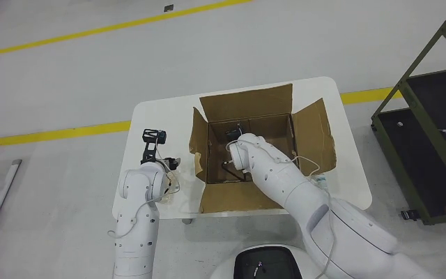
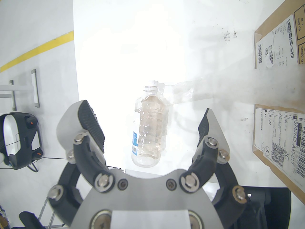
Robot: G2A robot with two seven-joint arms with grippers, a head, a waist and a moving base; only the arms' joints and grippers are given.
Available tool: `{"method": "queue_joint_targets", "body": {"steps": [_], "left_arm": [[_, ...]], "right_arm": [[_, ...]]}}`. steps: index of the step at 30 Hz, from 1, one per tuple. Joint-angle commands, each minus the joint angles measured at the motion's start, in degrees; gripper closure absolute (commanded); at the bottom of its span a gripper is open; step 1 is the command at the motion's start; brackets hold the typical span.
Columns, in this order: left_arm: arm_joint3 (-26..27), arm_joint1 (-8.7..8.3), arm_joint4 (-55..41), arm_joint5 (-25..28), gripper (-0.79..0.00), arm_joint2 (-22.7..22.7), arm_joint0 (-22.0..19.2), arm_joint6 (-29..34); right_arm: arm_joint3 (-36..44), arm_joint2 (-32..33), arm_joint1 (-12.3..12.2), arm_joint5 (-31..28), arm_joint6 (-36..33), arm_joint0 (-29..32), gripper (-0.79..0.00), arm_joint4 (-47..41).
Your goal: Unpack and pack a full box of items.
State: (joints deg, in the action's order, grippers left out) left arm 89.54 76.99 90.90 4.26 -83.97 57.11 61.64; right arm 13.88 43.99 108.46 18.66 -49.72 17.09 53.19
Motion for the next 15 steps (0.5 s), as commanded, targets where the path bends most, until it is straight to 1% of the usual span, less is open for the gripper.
{"method": "queue_joint_targets", "body": {"steps": [1,10,15], "left_arm": [[0.0,0.00,0.0,0.0,-0.785,0.0,0.0,0.0],[0.0,0.00,0.0,0.0,-0.785,0.0,0.0,0.0],[0.0,0.00,0.0,0.0,-0.785,0.0,0.0,0.0]], "right_arm": [[-0.2,0.1,0.1,-0.1,0.1,-0.1,0.000,0.0],[0.8,1.2,0.1,-0.5,1.1,-1.7,0.000,-1.0],[2.5,3.1,-0.7,-2.5,1.9,-2.3,0.000,-3.0]]}}
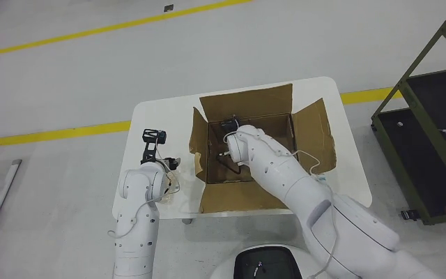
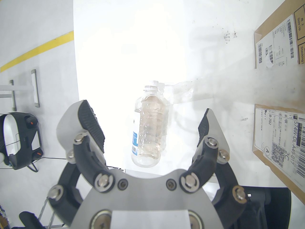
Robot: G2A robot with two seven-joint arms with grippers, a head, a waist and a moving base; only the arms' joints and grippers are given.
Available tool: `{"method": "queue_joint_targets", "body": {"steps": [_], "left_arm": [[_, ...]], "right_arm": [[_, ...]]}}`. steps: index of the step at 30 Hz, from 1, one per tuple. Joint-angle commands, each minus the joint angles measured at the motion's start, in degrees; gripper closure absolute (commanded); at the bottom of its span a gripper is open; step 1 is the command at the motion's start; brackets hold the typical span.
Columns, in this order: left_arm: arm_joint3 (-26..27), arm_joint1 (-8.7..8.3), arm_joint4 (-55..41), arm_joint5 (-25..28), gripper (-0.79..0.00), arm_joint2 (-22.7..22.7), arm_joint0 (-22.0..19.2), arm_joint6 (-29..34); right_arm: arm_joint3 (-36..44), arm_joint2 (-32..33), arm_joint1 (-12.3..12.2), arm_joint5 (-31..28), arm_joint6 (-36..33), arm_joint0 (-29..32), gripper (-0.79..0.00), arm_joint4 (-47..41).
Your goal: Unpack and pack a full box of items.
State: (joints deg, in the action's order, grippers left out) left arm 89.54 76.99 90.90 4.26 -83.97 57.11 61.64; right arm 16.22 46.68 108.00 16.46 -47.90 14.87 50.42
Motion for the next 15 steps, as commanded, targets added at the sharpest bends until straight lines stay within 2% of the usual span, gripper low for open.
{"method": "queue_joint_targets", "body": {"steps": [1,6,10,15], "left_arm": [[0.0,0.00,0.0,0.0,-0.785,0.0,0.0,0.0],[0.0,0.00,0.0,0.0,-0.785,0.0,0.0,0.0],[0.0,0.00,0.0,0.0,-0.785,0.0,0.0,0.0],[0.0,0.00,0.0,0.0,-0.785,0.0,0.0,0.0]], "right_arm": [[0.7,0.7,-0.5,-0.6,0.3,-0.2,0.000,-0.3],[4.6,2.6,-2.4,-3.8,0.9,0.8,0.000,-0.6],[11.7,4.4,-4.7,-6.5,1.0,3.5,0.000,1.2],[29.9,9.9,-9.6,-9.2,-2.5,12.2,0.000,6.1]]}}
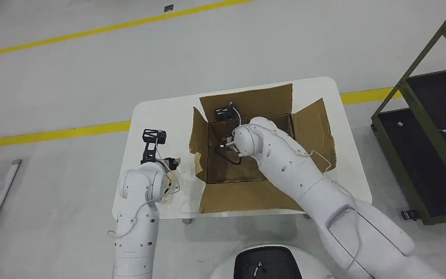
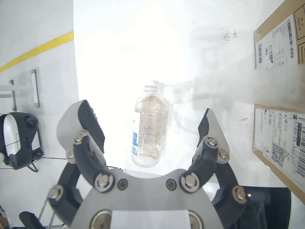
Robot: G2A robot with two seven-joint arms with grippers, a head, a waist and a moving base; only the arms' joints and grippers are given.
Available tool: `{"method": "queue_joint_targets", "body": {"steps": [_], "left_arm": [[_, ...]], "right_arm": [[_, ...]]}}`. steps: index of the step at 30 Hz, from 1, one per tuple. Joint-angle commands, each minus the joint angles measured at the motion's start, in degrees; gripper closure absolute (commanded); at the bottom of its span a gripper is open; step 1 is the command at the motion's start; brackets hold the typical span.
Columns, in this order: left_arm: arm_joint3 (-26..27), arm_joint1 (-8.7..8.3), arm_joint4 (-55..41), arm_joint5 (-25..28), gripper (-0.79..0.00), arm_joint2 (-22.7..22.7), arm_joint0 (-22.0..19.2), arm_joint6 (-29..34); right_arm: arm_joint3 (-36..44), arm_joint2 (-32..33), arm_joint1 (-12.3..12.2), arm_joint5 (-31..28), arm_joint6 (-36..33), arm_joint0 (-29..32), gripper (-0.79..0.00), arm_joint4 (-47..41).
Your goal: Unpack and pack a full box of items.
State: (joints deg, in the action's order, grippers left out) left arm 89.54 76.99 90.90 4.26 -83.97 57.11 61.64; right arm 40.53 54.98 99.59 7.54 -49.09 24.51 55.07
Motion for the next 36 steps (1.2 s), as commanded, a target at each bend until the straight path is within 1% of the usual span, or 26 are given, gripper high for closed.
{"method": "queue_joint_targets", "body": {"steps": [1,4,6,8,10,12,15,30,32,36], "left_arm": [[0.0,0.00,0.0,0.0,-0.785,0.0,0.0,0.0],[0.0,0.00,0.0,0.0,-0.785,0.0,0.0,0.0],[0.0,0.00,0.0,0.0,-0.785,0.0,0.0,0.0],[0.0,0.00,0.0,0.0,-0.785,0.0,0.0,0.0],[0.0,0.00,0.0,0.0,-0.785,0.0,0.0,0.0],[0.0,0.00,0.0,0.0,-0.785,0.0,0.0,0.0],[0.0,0.00,0.0,0.0,-0.785,0.0,0.0,0.0],[0.0,0.00,0.0,0.0,-0.785,0.0,0.0,0.0],[0.0,0.00,0.0,0.0,-0.785,0.0,0.0,0.0],[0.0,0.00,0.0,0.0,-0.785,0.0,0.0,0.0]], "right_arm": [[10.9,3.3,-2.3,-0.9,-2.8,5.4,0.000,2.8],[27.5,9.4,-5.5,-3.3,-7.9,15.2,0.000,6.4],[36.7,13.2,-7.0,-5.7,-10.4,21.4,0.000,6.7],[42.8,16.4,-7.9,-8.2,-11.6,26.0,0.000,5.3],[46.1,19.0,-8.6,-10.2,-11.6,29.0,0.000,3.7],[47.5,20.8,-9.0,-12.4,-10.9,30.8,0.000,0.9],[46.8,23.2,-9.4,-14.9,-9.4,31.9,0.000,-3.7],[46.8,23.2,-9.4,-14.9,-9.4,31.9,0.000,-3.7],[47.1,22.8,-9.5,-15.4,-7.6,32.7,0.000,-4.8],[48.2,24.2,-9.7,-17.6,-5.2,34.3,0.000,-11.6]]}}
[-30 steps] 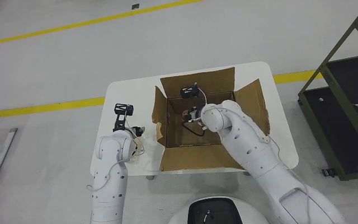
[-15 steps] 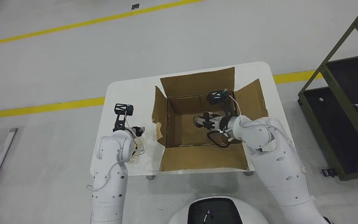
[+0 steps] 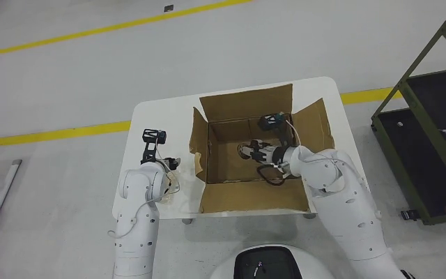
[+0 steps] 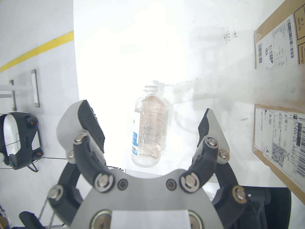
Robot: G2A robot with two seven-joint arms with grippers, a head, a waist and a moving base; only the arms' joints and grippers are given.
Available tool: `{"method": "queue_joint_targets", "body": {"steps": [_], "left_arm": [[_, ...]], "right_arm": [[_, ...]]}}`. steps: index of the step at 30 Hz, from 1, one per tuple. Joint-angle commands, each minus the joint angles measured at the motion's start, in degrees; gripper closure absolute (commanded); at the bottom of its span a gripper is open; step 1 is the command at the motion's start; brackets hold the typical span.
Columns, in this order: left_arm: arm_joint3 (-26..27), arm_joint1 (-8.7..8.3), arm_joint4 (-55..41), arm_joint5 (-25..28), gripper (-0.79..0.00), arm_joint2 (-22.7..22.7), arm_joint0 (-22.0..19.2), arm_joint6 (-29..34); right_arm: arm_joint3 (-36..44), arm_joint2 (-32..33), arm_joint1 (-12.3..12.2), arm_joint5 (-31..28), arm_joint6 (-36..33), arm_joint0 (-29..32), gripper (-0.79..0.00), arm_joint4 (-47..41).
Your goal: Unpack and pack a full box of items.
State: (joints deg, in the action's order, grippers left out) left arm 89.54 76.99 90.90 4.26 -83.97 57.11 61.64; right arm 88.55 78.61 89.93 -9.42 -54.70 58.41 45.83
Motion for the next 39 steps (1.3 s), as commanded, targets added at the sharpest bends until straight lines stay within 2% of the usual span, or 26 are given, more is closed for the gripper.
{"method": "queue_joint_targets", "body": {"steps": [1,12,22,27,39], "left_arm": [[0.0,0.00,0.0,0.0,-0.785,0.0,0.0,0.0],[0.0,0.00,0.0,0.0,-0.785,0.0,0.0,0.0],[0.0,0.00,0.0,0.0,-0.785,0.0,0.0,0.0],[0.0,0.00,0.0,0.0,-0.785,0.0,0.0,0.0],[0.0,0.00,0.0,0.0,-0.785,0.0,0.0,0.0]], "right_arm": [[0.2,1.3,-0.2,-1.2,0.6,0.8,0.000,-4.0],[-1.8,8.3,-1.7,-13.6,1.8,5.2,0.000,-32.6],[-7.2,9.3,-2.6,-19.5,-0.3,5.0,0.000,-52.5],[-9.6,8.9,-3.1,-21.0,-1.8,4.1,0.000,-58.7],[-10.0,8.8,-3.2,-20.8,-2.1,4.0,0.000,-58.7]]}}
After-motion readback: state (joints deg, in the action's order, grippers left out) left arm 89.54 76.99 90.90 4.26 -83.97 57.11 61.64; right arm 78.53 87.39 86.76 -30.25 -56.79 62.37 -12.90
